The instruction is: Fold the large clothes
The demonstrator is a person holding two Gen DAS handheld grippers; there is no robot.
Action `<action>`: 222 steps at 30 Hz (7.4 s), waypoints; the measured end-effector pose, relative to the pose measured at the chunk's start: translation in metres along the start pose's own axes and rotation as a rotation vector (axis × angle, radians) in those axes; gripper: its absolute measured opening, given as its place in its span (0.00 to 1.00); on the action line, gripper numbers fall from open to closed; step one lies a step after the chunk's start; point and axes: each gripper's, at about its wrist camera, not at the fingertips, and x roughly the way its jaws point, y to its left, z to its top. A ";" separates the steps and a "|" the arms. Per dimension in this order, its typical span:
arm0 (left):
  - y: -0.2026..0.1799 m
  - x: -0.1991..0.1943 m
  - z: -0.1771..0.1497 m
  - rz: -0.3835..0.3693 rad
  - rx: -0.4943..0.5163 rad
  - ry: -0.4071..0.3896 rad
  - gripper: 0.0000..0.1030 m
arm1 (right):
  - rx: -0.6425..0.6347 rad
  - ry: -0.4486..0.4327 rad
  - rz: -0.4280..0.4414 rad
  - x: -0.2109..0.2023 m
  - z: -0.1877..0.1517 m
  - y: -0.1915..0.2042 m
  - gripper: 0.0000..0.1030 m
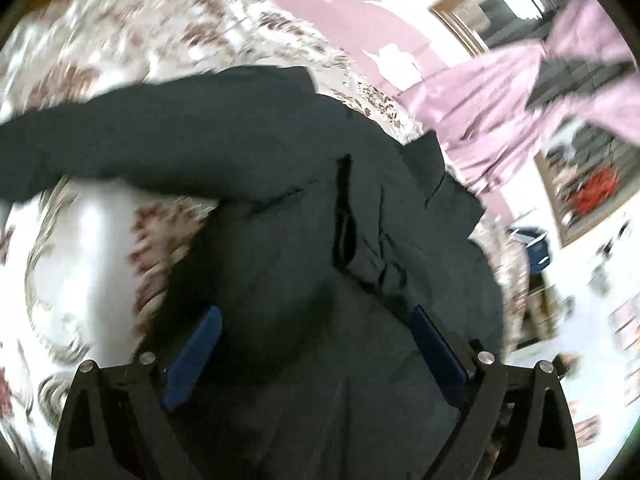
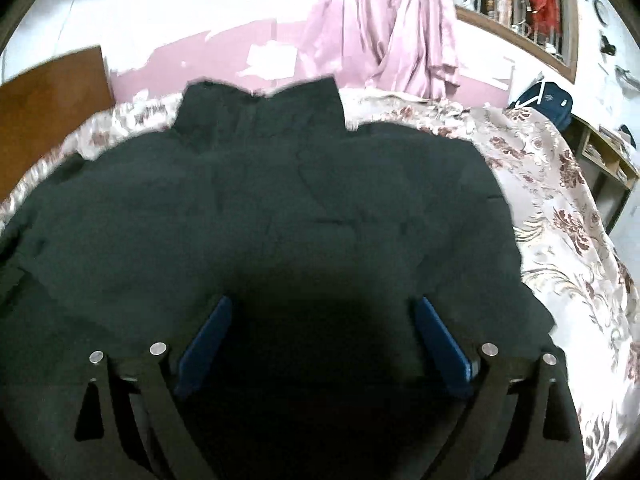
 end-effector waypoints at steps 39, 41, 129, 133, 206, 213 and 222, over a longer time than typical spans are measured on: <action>0.250 -0.029 0.078 0.026 -0.704 -0.395 0.07 | -0.116 0.053 0.162 0.046 0.009 0.140 0.97; 0.243 -0.042 0.083 0.038 -0.669 -0.441 0.06 | -0.118 0.051 0.159 0.046 0.009 0.140 0.97; -0.044 0.007 0.054 0.261 0.294 -0.060 0.81 | -0.481 -0.171 0.169 -0.106 -0.013 0.173 0.87; -0.055 0.015 0.052 0.270 0.338 -0.068 0.81 | -0.389 -0.156 0.231 -0.108 0.001 0.153 0.36; -0.175 0.109 0.015 0.152 0.701 0.030 0.81 | -0.008 -0.067 0.154 -0.022 0.067 -0.066 0.59; -0.165 0.133 0.000 0.214 0.796 0.108 0.81 | -0.125 0.104 0.236 0.036 0.057 -0.035 0.59; -0.164 0.150 -0.013 0.280 0.823 0.077 0.82 | -0.108 0.176 0.278 0.067 0.034 -0.031 0.60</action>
